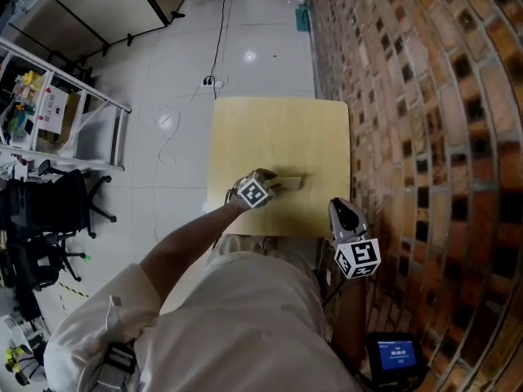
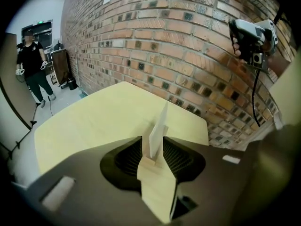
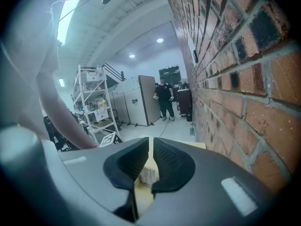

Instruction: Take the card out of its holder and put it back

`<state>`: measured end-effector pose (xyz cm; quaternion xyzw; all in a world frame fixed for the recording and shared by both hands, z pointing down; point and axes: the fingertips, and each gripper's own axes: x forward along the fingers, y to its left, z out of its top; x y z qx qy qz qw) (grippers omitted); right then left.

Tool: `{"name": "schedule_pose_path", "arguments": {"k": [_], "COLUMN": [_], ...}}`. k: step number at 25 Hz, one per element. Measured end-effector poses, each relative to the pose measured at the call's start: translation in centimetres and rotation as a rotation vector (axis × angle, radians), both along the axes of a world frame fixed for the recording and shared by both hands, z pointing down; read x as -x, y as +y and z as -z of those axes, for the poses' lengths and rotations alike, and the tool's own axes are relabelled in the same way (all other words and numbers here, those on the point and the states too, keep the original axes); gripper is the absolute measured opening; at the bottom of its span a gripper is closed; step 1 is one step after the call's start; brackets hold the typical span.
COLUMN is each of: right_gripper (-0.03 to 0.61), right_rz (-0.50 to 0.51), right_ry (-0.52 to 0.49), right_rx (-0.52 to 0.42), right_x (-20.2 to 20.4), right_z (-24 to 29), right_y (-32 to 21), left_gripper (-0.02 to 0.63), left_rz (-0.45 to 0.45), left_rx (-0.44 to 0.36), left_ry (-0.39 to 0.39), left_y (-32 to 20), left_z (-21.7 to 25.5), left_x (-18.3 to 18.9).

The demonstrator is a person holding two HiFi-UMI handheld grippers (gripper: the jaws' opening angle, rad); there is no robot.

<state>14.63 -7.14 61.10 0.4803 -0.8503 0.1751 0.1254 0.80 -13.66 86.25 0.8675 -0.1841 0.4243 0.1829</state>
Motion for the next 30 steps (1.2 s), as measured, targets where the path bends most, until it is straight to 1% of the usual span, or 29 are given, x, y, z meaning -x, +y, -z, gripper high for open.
{"name": "schedule_pose_path", "arguments": {"k": [5, 13, 16, 19, 25, 30], "right_gripper": [0.020, 0.020, 0.020, 0.020, 0.020, 0.020], "right_rz": [0.008, -0.010, -0.012, -0.016, -0.023, -0.020], "right_ry": [0.005, 0.005, 0.005, 0.005, 0.001, 0.000], "right_rx": [-0.003, 0.010, 0.018, 0.021, 0.020, 0.020], "right_x": [0.1, 0.0, 0.1, 0.0, -0.1, -0.1], "right_z": [0.2, -0.1, -0.3, -0.4, -0.6, -0.6], "right_y": [0.3, 1.5, 1.9, 2.1, 2.3, 2.5], "left_gripper": [0.152, 0.126, 0.112, 0.072, 0.064, 0.043], "left_rz": [0.030, -0.003, -0.020, -0.035, -0.040, -0.042], "left_rx": [0.009, 0.024, 0.018, 0.001, -0.015, -0.030], "left_ry": [-0.004, -0.009, -0.022, -0.030, -0.030, -0.003], "left_y": [-0.5, -0.6, -0.6, -0.7, -0.9, -0.7], "left_z": [-0.5, -1.0, -1.1, -0.9, -0.9, -0.3], "left_x": [0.4, -0.2, -0.3, -0.6, -0.9, -1.3]}}
